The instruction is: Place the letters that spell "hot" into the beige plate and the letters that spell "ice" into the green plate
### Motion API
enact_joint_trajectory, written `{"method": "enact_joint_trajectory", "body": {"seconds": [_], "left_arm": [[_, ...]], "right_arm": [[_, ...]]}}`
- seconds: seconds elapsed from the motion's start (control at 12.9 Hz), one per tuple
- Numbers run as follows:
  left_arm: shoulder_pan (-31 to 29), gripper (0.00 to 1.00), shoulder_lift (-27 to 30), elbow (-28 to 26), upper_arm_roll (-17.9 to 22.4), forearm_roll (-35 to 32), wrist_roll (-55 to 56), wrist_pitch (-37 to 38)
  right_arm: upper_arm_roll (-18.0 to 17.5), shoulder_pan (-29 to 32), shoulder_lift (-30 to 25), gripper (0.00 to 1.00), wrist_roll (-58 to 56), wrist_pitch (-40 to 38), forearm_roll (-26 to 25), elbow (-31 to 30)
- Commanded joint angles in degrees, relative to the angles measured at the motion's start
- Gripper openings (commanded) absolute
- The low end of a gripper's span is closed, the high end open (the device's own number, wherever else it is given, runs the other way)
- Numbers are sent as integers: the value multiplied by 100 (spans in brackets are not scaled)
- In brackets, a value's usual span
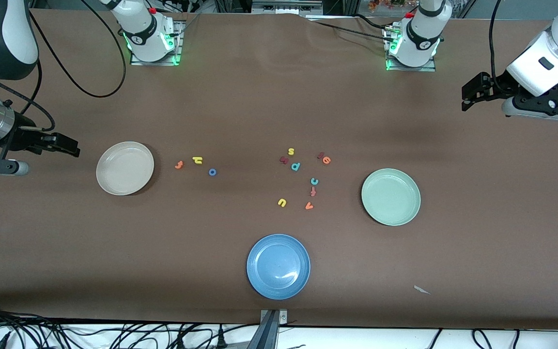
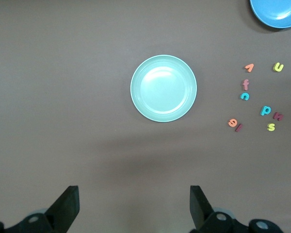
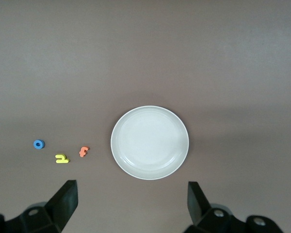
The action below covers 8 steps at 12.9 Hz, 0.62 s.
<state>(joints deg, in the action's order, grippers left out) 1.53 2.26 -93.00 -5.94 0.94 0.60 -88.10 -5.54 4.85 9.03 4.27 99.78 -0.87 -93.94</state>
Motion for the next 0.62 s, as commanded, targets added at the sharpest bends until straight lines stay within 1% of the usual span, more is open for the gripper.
{"method": "enact_joint_trajectory", "body": {"seconds": [0.0,0.39,0.54], "left_arm": [[-21,100,-42,150,-13,47,-113,126],[-21,100,-42,150,-13,47,-104,135],[-21,100,-42,150,-13,47,-113,135]], "right_arm": [[-44,42,-120,100,30,-91,78,-36],[-44,42,-112,100,30,-91,61,8],[-44,42,-120,100,56,-213,70,8]]}}
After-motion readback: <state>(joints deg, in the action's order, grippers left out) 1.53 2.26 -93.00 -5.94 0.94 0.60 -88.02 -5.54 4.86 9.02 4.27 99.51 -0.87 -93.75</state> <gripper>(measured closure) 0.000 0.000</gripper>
